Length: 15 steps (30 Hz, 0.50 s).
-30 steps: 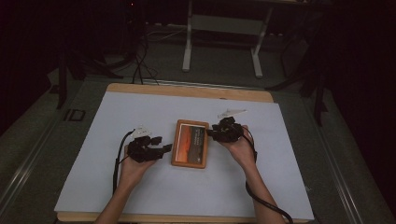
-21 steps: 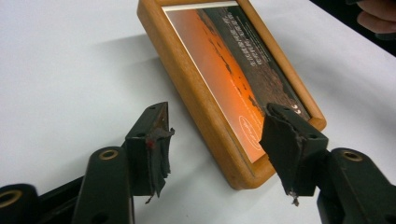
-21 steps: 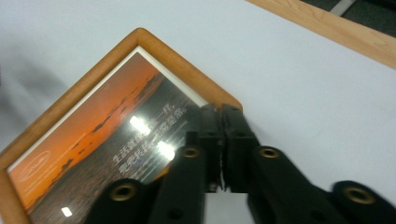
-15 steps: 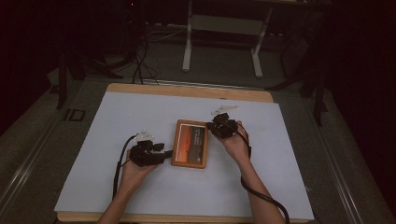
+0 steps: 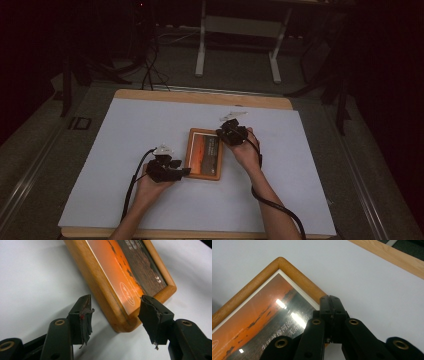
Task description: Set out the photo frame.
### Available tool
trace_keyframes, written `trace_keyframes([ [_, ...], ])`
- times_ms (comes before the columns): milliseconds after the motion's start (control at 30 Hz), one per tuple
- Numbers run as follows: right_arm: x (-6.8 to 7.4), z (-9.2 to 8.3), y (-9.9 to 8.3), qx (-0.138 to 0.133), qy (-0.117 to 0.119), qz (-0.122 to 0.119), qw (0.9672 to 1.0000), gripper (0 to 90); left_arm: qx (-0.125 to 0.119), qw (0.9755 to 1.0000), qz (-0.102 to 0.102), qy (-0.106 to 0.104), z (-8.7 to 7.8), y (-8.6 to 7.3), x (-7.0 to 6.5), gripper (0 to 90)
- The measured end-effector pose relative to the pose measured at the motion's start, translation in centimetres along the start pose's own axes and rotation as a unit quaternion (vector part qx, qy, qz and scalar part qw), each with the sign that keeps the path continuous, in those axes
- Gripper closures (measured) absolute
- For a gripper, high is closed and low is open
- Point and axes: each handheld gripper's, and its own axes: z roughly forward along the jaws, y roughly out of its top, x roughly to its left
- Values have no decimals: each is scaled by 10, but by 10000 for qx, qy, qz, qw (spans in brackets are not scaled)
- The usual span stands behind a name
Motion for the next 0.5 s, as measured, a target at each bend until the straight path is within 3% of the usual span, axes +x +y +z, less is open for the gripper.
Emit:
trace_keyframes([
  [267,-1,2,0,-16,41,42,10000,900,99,9999,75,-20,7,0,-8,424],
  [500,-6,3,-2,-12,51,102,9999,900,35,9998,-31,-177,8,0,-9,411],
])
